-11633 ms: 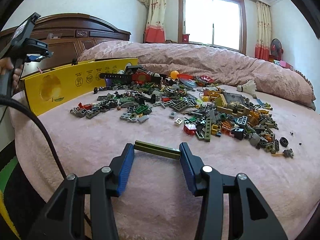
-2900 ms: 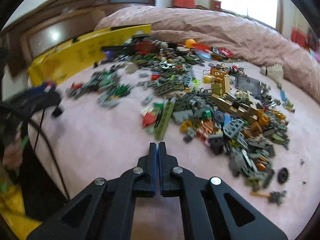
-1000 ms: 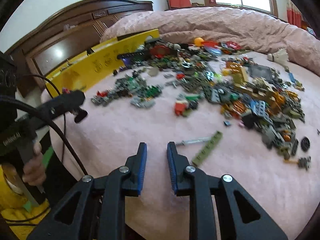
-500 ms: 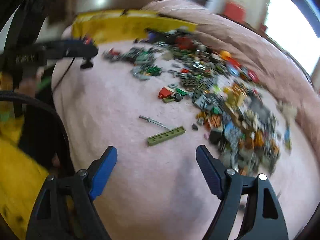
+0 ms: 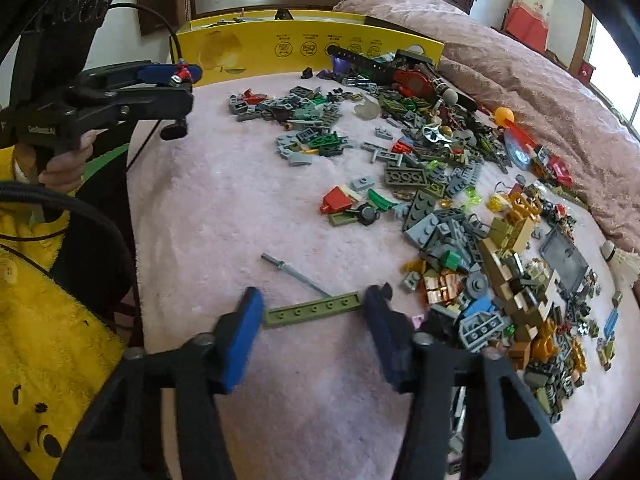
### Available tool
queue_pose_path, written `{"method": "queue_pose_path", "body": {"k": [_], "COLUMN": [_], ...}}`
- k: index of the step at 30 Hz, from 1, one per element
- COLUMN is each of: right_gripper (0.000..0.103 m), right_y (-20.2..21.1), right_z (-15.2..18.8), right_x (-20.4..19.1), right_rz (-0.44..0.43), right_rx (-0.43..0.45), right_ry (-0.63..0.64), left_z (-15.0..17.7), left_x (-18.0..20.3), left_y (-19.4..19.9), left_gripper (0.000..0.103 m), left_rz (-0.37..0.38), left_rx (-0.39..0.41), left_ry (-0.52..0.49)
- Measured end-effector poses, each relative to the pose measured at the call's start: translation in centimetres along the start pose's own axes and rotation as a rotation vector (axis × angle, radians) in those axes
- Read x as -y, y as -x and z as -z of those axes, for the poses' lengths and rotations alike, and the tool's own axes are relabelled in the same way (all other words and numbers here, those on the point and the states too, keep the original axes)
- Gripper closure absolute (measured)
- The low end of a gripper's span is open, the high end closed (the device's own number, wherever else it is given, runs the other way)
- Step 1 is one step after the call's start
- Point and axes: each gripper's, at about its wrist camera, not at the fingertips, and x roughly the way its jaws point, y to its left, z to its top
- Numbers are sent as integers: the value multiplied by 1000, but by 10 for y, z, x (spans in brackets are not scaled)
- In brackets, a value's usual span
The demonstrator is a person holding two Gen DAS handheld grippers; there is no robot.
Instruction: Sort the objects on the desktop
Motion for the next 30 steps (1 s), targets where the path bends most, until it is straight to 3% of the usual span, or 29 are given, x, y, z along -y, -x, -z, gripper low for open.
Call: {"method": "queue_pose_path", "body": {"k": [6,15,19,26,30], "right_gripper": [55,55,55,55,55], "right_y": [11,22,28,32,32], "right_z": [9,35,41,50,49], "right_x": [-5,-25,-20,-14,-20], "right_rz": [66,256,267,295,331], "right_rx": [50,195,276,319,322], "right_ry": [-108,-442,-590,-678,-651], "left_z": [0,-2,-5,-17,-25], "left_x": [2,2,-2,-16,-25], "left_y": [2,12,16,32,38], "left_gripper": [14,14,14,14,14], "left_rz": [13,23,13,-47,-104], "left_rx": [8,40,40,85,95], "left_ry": [-9,-9,-1,8,15]}}
